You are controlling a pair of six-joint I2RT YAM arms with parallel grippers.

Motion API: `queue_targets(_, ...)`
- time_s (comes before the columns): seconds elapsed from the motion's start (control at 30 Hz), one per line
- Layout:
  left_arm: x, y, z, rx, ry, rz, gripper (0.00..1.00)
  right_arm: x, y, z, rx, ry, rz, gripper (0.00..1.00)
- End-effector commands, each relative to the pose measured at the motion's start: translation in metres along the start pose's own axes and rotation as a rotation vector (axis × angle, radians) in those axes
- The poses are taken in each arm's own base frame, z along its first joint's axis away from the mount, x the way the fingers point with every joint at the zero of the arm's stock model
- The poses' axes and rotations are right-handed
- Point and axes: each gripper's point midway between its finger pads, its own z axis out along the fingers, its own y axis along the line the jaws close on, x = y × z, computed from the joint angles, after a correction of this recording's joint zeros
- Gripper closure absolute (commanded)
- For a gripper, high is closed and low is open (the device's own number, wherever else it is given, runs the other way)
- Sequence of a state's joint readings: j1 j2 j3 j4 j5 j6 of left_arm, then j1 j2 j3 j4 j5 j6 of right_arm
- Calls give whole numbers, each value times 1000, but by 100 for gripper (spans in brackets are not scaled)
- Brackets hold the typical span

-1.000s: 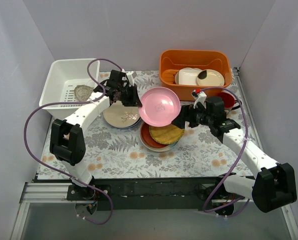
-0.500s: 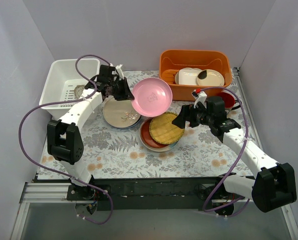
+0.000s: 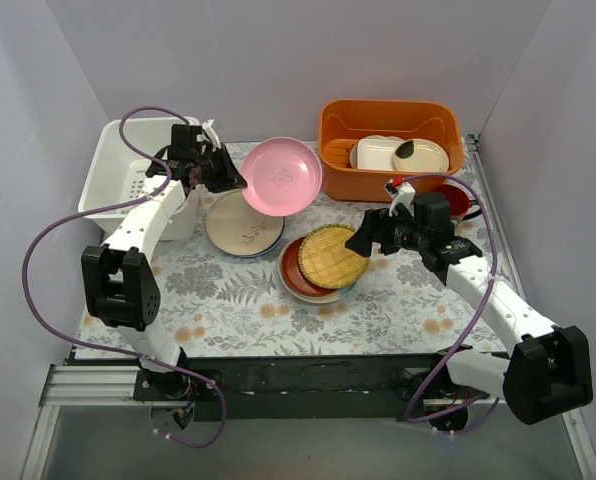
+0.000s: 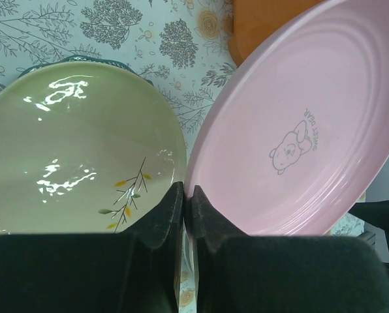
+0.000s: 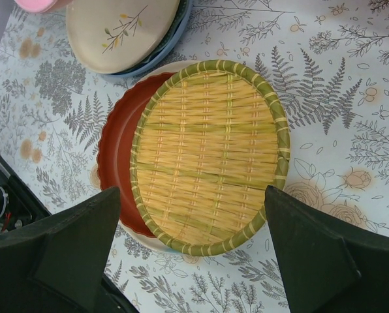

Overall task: Place the plates into the plastic bin on the countertop
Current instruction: Place the plate in the plastic bin.

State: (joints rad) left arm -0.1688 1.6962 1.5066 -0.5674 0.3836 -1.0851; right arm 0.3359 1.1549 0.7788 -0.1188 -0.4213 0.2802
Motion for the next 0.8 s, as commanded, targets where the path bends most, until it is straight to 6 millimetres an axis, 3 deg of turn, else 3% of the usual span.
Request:
queue_targets(0.0, -29, -31, -31, 76, -102, 35, 100, -20, 5, -3, -10, -42, -40, 2)
queue_targets(0.3, -40, -13, -41, 31, -145, 7, 100, -12, 1, -1, -6, -28, -32, 2)
queue_targets(0.77, -74, 40, -67, -36, -234, -98, 100, -6, -2, 1, -5, -16, -24, 2)
